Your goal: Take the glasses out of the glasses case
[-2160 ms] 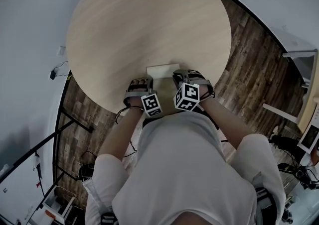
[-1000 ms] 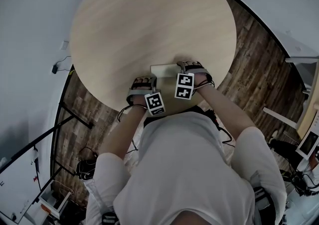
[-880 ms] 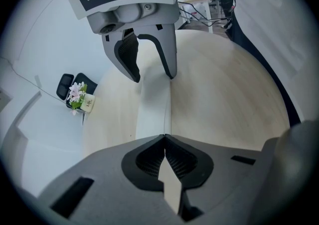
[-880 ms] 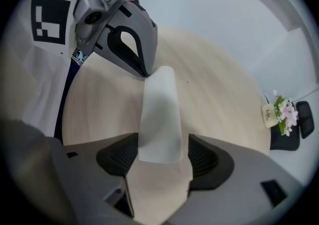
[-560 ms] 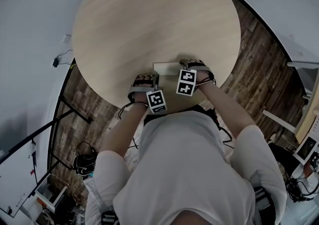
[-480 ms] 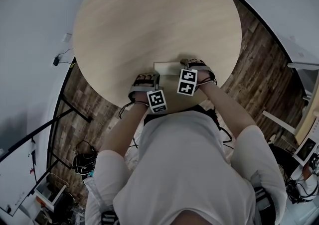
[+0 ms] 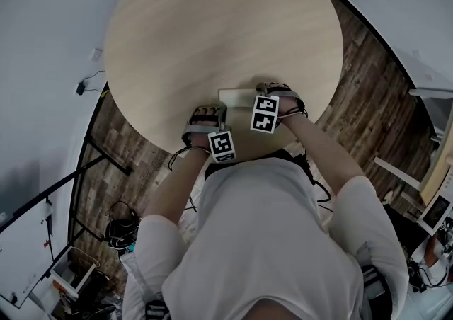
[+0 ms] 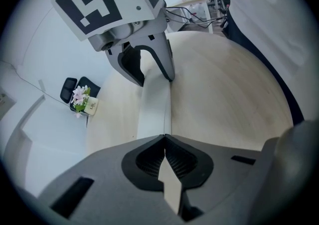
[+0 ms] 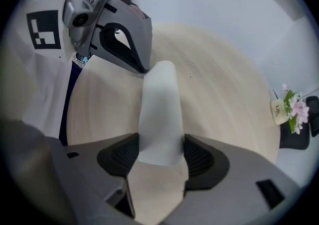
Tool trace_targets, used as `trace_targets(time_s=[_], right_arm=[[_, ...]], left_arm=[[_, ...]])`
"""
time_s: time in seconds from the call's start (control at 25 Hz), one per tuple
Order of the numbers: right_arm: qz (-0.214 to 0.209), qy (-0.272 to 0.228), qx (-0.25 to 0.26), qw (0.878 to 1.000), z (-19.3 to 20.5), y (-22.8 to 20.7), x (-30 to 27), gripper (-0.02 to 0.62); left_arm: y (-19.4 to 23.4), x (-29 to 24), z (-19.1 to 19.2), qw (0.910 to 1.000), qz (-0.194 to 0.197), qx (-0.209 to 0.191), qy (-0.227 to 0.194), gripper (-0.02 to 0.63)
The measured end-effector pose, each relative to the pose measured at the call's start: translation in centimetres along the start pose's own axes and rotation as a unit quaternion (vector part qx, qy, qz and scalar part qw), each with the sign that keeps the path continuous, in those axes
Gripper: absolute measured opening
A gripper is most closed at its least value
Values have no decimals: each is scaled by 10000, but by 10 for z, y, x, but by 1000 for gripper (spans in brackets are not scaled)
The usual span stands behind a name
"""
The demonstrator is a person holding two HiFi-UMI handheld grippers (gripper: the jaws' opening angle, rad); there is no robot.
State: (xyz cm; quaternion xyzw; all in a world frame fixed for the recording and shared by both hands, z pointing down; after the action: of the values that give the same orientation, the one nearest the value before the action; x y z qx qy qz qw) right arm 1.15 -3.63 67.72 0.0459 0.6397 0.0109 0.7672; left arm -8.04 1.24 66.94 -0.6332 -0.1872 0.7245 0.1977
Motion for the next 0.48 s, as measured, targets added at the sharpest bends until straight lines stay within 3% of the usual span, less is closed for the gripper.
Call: trace_targets(time_s=[0.48], right_arm=[[-637,85,-98,9979,1,-7,-1,273]], left_arm=[[1,2,-5,9998,-154,-81,-48,8]])
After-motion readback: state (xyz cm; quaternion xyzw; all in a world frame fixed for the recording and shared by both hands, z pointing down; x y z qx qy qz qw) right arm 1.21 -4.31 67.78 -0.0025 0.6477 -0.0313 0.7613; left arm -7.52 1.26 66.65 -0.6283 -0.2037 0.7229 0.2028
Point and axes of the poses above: the fingertips, and each gripper's own axes: x backward along the fingers, y to its left, z out of its underside, the point moved 3 cm from there along x, backward along the fingers
